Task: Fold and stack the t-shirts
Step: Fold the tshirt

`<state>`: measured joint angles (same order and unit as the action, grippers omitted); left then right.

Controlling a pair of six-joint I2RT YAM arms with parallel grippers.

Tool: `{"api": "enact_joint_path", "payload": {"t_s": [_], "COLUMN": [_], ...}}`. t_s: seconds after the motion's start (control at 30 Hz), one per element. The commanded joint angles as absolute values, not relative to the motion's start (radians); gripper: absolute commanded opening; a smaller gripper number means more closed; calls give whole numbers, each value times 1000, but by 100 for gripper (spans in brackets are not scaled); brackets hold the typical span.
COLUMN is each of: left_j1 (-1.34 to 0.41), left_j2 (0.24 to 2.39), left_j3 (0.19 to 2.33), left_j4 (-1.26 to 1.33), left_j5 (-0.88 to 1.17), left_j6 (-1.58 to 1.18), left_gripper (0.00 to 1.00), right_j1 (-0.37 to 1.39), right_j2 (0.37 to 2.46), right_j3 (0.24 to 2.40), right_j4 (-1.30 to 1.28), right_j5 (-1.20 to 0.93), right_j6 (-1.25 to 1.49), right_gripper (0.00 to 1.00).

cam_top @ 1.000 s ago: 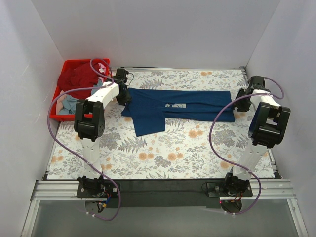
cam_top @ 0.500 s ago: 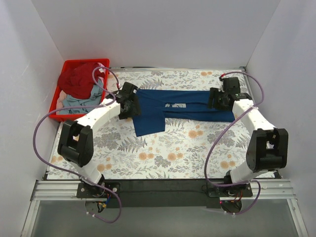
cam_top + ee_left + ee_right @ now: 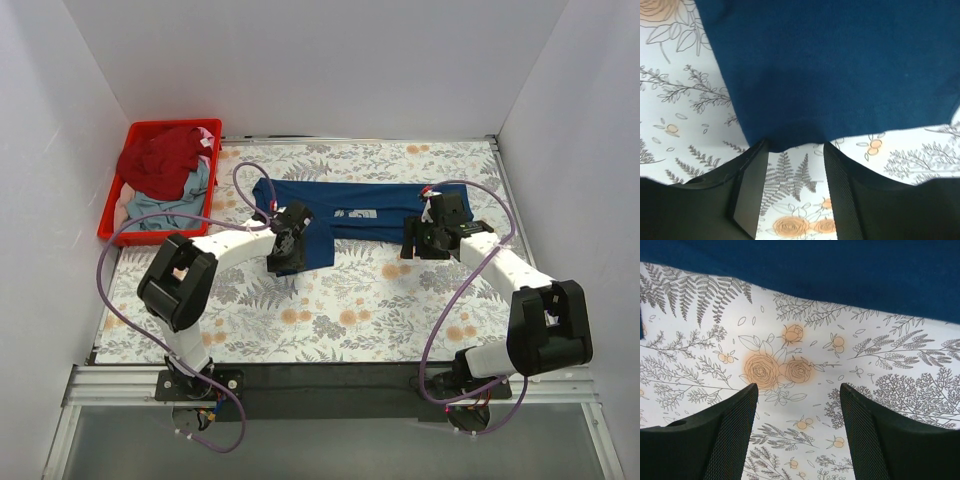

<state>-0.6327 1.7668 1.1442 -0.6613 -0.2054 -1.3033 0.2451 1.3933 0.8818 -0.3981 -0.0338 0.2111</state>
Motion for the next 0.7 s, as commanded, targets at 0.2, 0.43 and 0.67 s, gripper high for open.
{"api": "enact_joint_path", "payload": {"t_s": [0.2, 0.43, 0.67], "left_j1": [-643, -641, -588], "left_j2": [1818, 1815, 1908], "left_j3": [1118, 1230, 1510], "left_j4": [-615, -627, -608], "left_j5": [-281, -362, -411], "left_j6": [-1322, -1267, -1167], "left_gripper": [24, 0, 0], "right_j1": [256, 258, 258], "right_j2": [1362, 1368, 1393], "right_j3": [833, 844, 867], "right_j4": [-339, -331, -322], "right_j5": [-66, -75, -81], "right_j6": [221, 213, 207], "right_gripper": [73, 73, 73]}}
